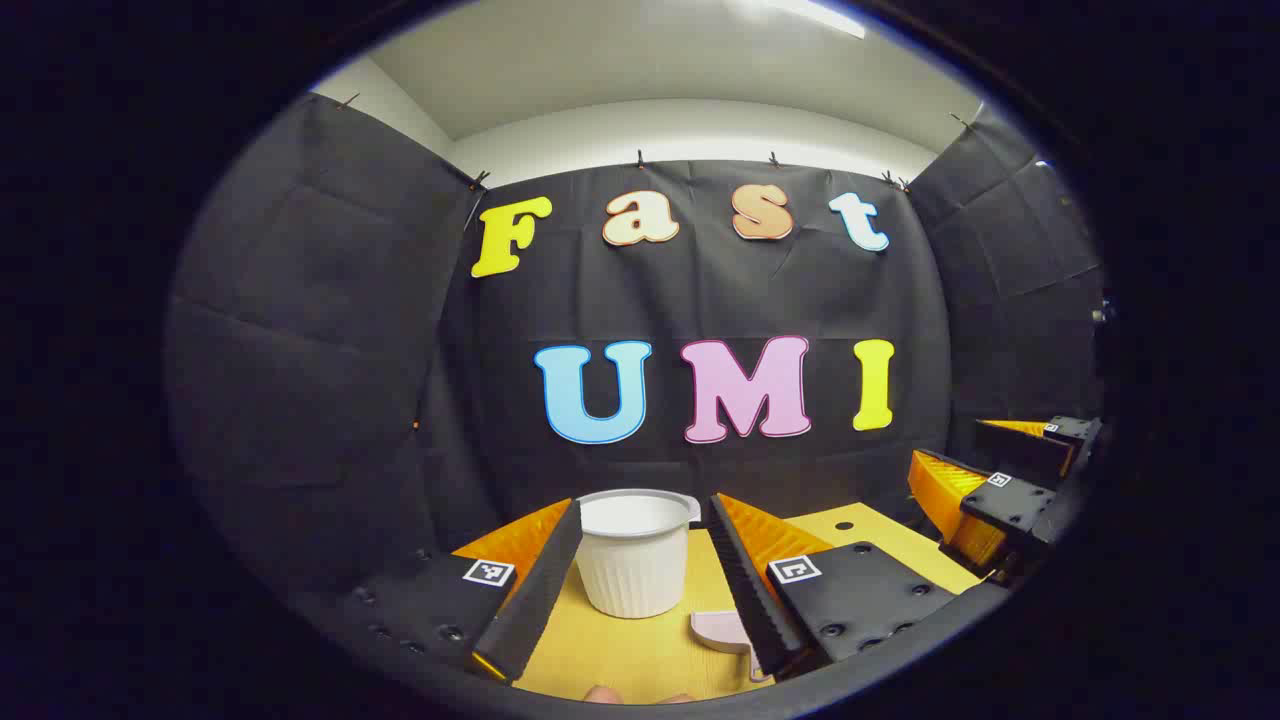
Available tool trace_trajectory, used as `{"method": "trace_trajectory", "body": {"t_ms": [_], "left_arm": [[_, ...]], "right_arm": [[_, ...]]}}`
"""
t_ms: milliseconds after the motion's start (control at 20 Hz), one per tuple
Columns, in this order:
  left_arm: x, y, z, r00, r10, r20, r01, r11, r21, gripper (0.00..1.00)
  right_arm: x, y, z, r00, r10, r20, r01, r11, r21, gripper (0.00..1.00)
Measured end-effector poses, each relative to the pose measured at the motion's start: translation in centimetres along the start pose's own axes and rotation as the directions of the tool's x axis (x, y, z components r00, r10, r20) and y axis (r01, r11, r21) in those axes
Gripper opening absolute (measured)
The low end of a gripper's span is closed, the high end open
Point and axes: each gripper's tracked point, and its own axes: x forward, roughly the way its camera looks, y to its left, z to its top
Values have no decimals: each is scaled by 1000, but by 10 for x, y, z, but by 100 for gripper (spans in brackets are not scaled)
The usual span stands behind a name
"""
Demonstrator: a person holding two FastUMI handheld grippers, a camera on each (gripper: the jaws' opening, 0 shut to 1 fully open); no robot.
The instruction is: Pick up the small broom and dustpan from the desktop, sweep the trash into the dustpan with the broom, and then empty the trash into the garbage bin.
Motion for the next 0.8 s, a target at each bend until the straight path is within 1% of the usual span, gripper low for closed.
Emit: {"method": "trace_trajectory", "body": {"t_ms": [350,550,600,700,800], "left_arm": [[-1,4,-3,1000,11,-9,-11,1000,-12,75],[2,4,-4,1000,7,-13,-7,1000,-19,75],[2,3,-5,1000,5,-14,-6,1000,-17,76],[4,3,-7,1000,1,-16,-2,1000,-22,75],[7,1,-13,1000,-7,-30,6,1000,-26,75]], "right_arm": [[3,7,-2,1000,21,1,-21,1000,-21,94],[3,5,-5,1000,15,-11,-16,1000,-18,95],[5,4,-7,1000,13,-13,-13,1000,-20,94],[6,2,-8,1000,6,-13,-7,1000,-22,94],[10,-3,-7,1000,-12,-12,12,999,-31,94]]}}
